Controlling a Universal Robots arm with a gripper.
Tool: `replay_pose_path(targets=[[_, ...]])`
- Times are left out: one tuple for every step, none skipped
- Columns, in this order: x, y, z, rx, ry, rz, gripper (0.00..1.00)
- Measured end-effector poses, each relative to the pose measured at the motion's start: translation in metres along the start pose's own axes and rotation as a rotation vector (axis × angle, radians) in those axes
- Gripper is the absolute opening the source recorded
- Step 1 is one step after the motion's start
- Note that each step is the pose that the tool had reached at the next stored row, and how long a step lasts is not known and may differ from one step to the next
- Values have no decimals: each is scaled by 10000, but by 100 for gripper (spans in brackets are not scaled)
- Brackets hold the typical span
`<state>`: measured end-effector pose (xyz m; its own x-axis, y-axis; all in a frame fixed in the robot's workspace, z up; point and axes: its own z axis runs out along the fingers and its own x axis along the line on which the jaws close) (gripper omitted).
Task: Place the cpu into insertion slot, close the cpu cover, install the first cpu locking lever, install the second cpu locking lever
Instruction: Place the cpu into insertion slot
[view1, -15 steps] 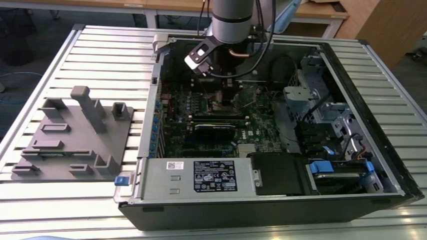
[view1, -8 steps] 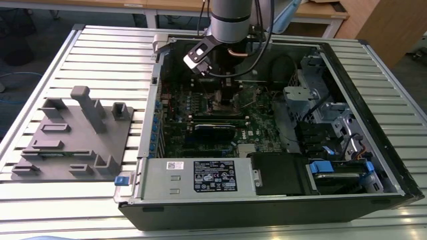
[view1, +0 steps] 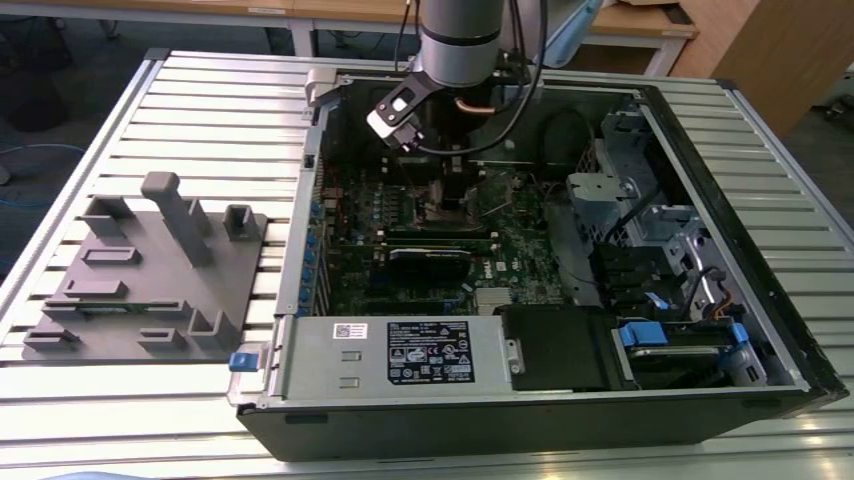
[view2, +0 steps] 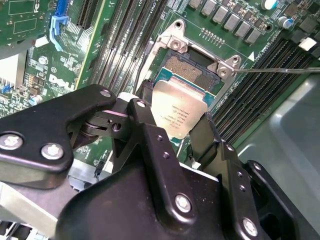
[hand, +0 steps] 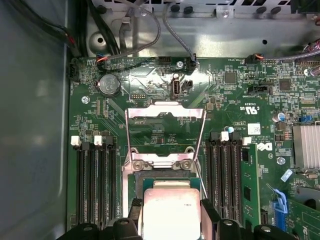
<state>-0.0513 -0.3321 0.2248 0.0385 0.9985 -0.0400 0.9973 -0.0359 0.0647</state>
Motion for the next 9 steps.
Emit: replay_pose_path(targets=[[0, -1, 5, 1, 2, 0, 54], [0, -1, 9, 1, 3, 0, 54], [0, -1, 13, 1, 6, 1, 54], [0, -1, 15, 2, 9, 1, 54], [0, -1, 17, 2, 14, 1, 54], [0, -1, 18, 3, 21, 1, 54], [1, -1, 19, 3, 31, 2, 54], [3, -1, 20, 2, 47, 3, 54], [3, -1, 21, 3, 65, 2, 54]])
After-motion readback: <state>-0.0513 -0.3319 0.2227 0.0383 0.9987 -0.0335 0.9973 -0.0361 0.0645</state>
